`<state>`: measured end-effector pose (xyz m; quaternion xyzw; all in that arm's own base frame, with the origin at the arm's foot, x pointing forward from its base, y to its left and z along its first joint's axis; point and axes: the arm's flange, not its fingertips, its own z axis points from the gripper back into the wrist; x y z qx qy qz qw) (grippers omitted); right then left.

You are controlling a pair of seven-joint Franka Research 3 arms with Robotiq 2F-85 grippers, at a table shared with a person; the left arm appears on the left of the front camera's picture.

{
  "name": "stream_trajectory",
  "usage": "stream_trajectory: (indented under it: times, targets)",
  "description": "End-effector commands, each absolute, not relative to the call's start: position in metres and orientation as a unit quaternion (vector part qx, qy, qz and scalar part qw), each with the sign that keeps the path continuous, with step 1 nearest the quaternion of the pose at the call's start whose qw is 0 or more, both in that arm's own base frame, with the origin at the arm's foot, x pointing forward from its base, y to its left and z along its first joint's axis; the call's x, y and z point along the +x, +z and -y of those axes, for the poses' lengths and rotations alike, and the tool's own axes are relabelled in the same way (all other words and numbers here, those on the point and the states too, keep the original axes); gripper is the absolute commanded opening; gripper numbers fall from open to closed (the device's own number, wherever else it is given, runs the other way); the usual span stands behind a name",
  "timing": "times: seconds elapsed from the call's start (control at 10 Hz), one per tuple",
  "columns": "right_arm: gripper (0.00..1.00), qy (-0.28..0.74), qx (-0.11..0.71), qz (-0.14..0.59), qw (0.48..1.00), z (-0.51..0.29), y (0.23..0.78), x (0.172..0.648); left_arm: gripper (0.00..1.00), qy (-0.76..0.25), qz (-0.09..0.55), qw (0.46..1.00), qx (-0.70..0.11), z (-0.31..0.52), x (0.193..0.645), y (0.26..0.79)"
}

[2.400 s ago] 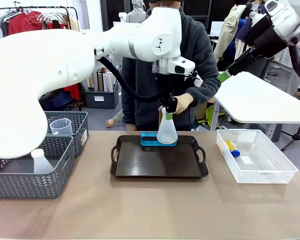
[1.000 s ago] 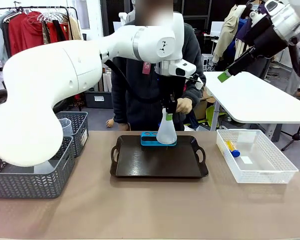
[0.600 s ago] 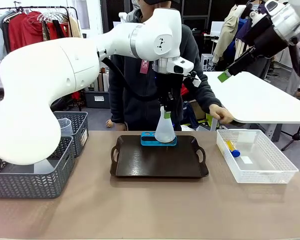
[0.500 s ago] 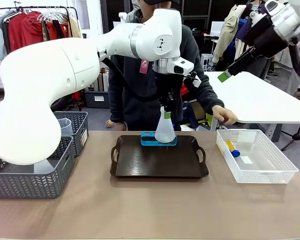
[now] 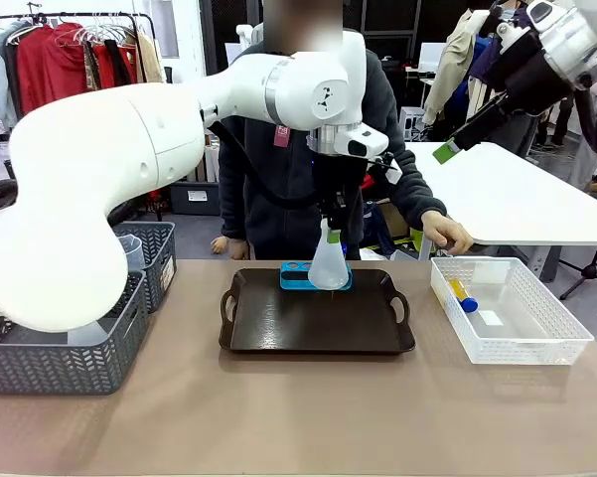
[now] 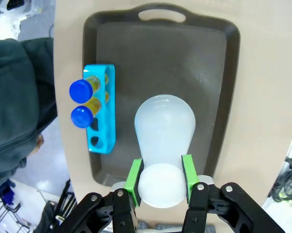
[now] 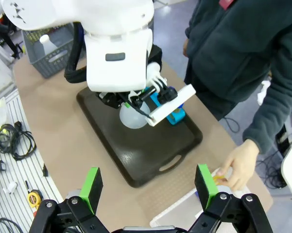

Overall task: Prepare the laboratory tools.
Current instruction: Pick up one Small flask and place it on the Handle tray.

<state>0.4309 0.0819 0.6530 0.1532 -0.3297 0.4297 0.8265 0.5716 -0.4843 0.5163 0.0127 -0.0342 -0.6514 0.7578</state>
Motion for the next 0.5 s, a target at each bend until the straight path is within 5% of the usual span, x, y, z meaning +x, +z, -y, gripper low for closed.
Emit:
stream_trajectory:
  times: [0.0, 0.4]
  targets:
    - [1.00, 0.430, 0.157, 0.331, 0.825, -0.081, 0.654, 0.431, 0.00, -0.671, 0.041, 0.740, 0.030, 0.507, 0.589, 0.513]
    - [1.00, 0.430, 0.157, 0.331, 0.825, -0.081, 0.654, 0.431, 0.00, -0.694, 0.044, 0.719, 0.022, 0.526, 0.607, 0.483]
